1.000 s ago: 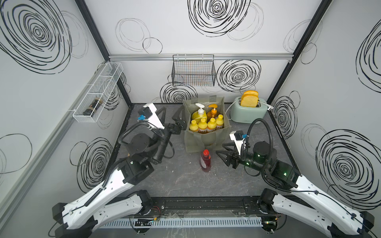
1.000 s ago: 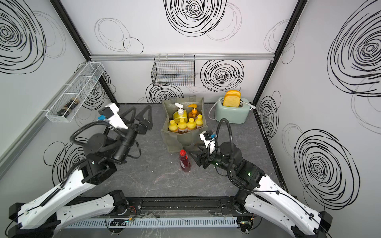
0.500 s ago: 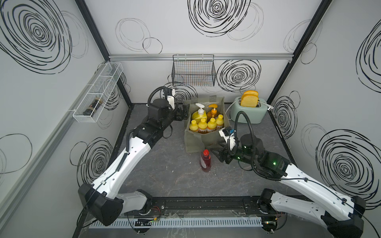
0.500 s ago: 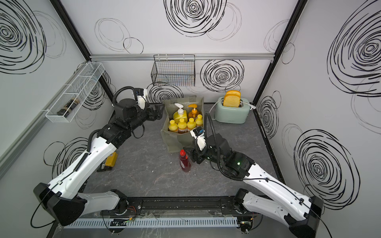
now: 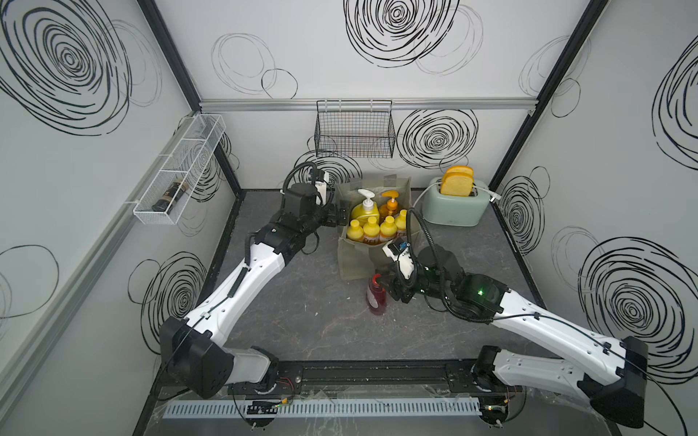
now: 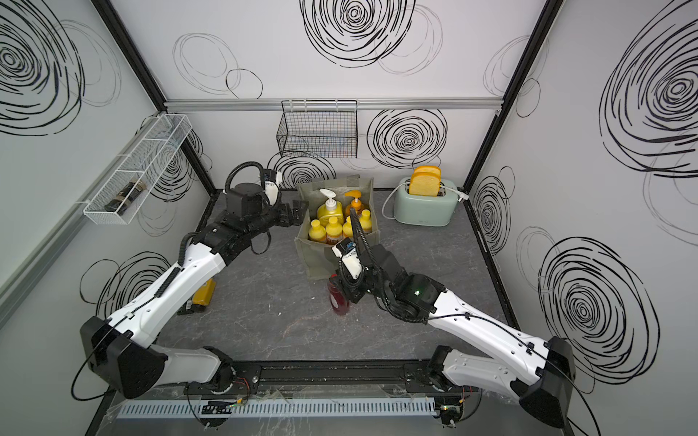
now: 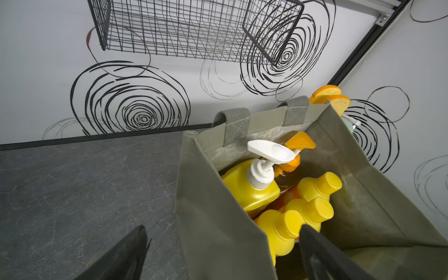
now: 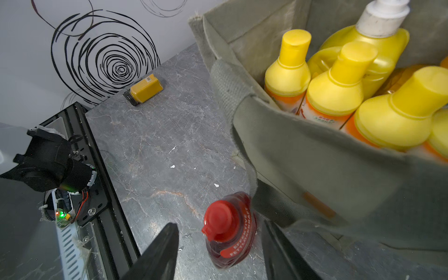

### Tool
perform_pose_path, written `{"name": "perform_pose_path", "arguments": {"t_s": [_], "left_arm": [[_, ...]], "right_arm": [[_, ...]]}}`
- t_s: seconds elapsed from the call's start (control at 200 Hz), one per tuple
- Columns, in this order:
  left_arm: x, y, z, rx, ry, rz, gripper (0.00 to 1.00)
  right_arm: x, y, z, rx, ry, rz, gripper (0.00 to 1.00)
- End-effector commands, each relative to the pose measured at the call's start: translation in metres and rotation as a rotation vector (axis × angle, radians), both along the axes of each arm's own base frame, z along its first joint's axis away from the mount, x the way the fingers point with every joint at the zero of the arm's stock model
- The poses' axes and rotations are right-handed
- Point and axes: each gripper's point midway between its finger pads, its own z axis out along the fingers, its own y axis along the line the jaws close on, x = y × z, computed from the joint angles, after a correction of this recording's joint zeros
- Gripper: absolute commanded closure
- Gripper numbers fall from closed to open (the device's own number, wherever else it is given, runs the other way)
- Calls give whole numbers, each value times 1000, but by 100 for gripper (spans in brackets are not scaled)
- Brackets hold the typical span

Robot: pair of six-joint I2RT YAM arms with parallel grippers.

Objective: Pack dish soap into the shopping bag
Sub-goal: Pick up the bottle of dish soap at the center of the board.

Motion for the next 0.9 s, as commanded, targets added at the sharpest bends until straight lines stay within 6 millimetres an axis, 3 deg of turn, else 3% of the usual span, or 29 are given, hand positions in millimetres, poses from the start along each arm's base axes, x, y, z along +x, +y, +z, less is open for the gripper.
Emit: {"name": "perform_pose_path", "arguments": {"t_s": [0.0,0.39,0.605,0.891], "left_arm": [[5,-3,9,-14,-54,-17,1],[2,-11,6,6,-44,-27,2],[3,-11,3,19,-34,-23,3],[1,-13,4,21,-35,-31,3]], "right_arm": [[0,2,11,9,-36,11,38],[9,7,-23,-81,-18,-22,33],[11,9,-28,-77,-18,-31,31],[11,16,-37,-77,0,-12,37]]}}
